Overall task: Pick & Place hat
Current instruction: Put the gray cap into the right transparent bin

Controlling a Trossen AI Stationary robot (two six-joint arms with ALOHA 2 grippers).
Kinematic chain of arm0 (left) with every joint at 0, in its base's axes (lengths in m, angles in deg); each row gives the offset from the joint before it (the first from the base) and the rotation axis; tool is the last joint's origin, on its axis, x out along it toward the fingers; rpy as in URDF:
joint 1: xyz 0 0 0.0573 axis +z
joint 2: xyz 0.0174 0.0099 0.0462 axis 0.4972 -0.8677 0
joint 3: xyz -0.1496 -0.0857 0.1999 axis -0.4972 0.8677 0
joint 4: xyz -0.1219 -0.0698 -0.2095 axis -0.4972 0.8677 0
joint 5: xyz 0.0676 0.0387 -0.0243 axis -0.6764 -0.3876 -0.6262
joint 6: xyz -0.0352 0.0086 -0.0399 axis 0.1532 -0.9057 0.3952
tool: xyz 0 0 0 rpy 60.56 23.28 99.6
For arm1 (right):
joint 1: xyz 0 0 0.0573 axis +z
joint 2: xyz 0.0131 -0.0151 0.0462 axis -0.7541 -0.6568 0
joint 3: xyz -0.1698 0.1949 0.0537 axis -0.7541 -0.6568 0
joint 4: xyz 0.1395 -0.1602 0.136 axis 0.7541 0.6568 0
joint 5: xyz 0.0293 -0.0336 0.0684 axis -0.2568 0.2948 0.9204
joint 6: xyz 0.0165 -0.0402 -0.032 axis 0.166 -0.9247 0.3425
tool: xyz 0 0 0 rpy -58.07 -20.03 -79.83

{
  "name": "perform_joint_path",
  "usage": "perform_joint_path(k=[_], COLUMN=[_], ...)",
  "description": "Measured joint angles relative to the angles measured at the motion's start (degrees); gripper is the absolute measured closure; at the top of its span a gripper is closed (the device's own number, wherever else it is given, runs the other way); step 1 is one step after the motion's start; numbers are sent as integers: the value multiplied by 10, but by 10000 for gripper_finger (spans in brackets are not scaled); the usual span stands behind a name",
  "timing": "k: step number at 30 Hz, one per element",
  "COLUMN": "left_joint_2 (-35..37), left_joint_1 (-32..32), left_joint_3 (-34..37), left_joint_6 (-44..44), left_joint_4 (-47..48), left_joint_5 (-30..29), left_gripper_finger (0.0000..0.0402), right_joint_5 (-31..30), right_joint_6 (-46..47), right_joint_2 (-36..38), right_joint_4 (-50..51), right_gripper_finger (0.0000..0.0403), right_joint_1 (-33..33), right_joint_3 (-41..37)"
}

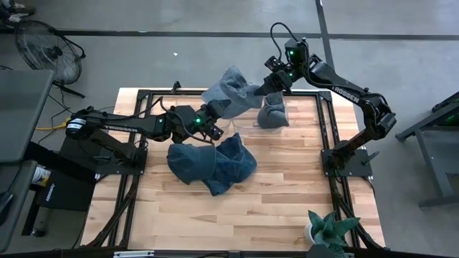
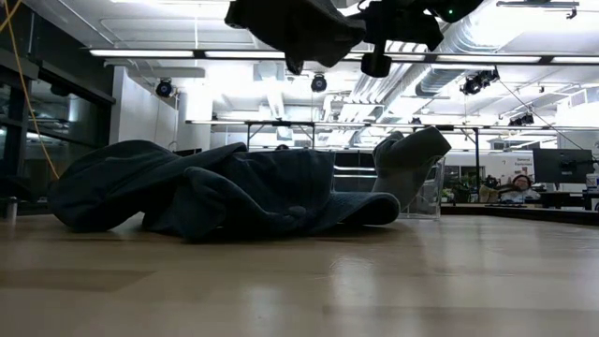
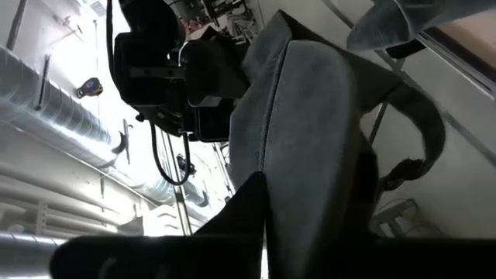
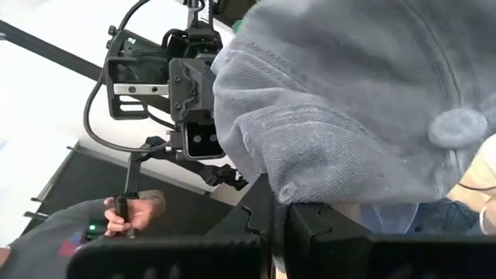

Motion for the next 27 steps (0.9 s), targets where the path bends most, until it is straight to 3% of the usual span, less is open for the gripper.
perform_joint_path(k=[14, 27], left_joint_2=[0, 3], left_joint_1=[0, 0], left_joint_3=[0, 0], left_joint_6=[163, 343], left_joint_4=[0, 0], left_joint_5=[19, -82], left_gripper_finger=[319, 209], right_joint_5=[-4, -20], right_joint_6=[-18, -33], right_joint_2=[0, 0], right_joint_4=[0, 0], right_gripper_finger=[402, 403], right_joint_1=[-2, -36], right_joint_3=[0, 0])
